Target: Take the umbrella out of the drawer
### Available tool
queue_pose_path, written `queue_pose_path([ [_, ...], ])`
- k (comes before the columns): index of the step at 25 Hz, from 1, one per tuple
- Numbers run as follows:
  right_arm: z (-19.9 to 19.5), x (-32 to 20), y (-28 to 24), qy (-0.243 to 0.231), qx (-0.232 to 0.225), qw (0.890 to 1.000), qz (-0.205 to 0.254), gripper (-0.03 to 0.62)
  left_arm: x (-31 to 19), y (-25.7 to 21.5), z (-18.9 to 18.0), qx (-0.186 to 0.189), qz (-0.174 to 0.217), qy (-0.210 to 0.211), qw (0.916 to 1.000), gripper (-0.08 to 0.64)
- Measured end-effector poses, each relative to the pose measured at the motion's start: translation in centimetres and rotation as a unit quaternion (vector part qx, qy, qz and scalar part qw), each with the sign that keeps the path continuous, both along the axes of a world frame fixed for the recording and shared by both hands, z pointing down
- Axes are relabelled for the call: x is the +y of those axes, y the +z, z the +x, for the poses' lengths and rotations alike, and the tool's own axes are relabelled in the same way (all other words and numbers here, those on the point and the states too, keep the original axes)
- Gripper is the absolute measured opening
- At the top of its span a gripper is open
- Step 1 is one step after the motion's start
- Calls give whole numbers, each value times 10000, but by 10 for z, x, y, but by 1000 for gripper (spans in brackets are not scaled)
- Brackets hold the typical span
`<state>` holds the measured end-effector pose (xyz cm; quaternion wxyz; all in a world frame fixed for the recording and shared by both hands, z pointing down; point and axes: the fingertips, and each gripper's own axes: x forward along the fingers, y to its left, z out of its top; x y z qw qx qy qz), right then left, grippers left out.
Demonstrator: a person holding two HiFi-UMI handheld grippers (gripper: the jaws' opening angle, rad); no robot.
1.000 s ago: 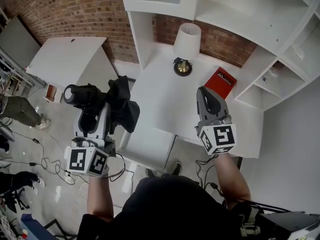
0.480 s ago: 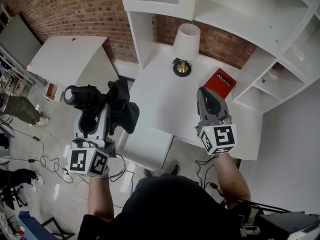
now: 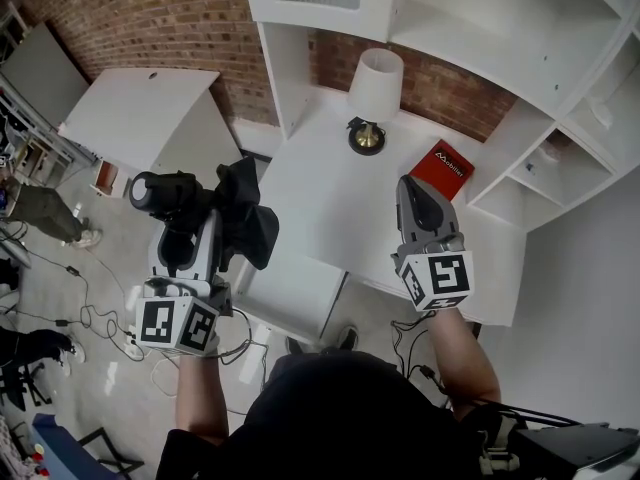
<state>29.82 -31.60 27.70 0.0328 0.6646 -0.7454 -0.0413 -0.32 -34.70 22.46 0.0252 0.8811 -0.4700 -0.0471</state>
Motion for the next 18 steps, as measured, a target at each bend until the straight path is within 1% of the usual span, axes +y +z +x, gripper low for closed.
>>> queue_pose_path([
  [10,1,-3,-5,-96,32,9999,-14,5,2,0,-1,-25,-72,-107,9999,225],
  [18,22,26,25,-149,43,9998,94,5,33,39,16,-94,-79,-224,9997,225],
])
